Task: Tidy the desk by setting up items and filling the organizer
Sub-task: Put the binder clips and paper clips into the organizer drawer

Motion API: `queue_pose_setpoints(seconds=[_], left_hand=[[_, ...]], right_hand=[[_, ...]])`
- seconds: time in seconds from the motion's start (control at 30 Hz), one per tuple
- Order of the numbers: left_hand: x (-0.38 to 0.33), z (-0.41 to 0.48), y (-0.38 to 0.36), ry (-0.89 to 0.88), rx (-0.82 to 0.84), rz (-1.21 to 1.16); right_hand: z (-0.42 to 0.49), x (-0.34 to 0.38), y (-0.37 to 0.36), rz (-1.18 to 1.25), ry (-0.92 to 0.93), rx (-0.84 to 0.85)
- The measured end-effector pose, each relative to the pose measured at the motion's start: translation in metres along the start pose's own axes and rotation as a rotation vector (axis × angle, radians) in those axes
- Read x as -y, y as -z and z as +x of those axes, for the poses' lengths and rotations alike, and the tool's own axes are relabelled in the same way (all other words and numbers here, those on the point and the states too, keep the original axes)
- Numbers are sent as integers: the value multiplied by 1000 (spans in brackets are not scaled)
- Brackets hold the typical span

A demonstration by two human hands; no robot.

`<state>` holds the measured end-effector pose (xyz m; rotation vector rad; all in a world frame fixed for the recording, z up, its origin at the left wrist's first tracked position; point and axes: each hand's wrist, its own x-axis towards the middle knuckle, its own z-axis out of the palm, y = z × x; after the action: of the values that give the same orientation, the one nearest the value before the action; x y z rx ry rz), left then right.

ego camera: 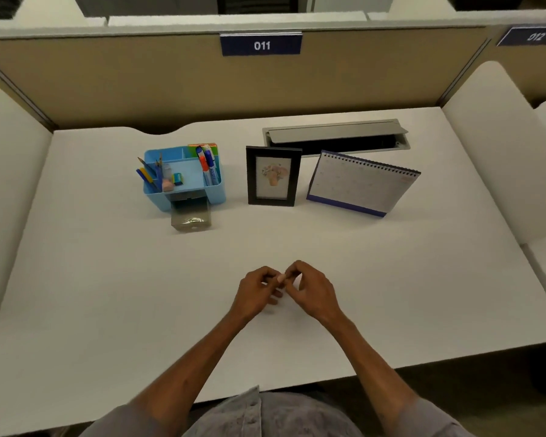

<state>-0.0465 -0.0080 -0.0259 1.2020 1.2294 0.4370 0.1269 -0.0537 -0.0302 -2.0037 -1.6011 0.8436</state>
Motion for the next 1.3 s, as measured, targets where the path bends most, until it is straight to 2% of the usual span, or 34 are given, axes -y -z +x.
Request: queue_pose_setpoints(seconds=[0.17,0.3,0.47,0.6,0.73,0.9,1.13,1.3], left_hand=[[-7,7,50,13,-152,-126],[-7,10,95,-5,-300,-129],[-16,27,142,-21,-406,-141],[-18,36,169,-9,-464,-152],[-14,49,192,-13,-472,-114],[-10,62,213,18,-455,-94],[-2,74,217,9,-445,-84],[-8,75,211,-55,-511,20]], right_hand=[[42,47,-26,235,-37,3],[73,91,-54,337,-77,60],[116,139,-77,445,-163,86],[147,171,-93,370,-176,20],[174,199,-102,130,-88,-69],[192,218,-118,-121,-18,-53],[185,205,-127,-134,-27,-17],[169,192,-126,-109,2,-72]])
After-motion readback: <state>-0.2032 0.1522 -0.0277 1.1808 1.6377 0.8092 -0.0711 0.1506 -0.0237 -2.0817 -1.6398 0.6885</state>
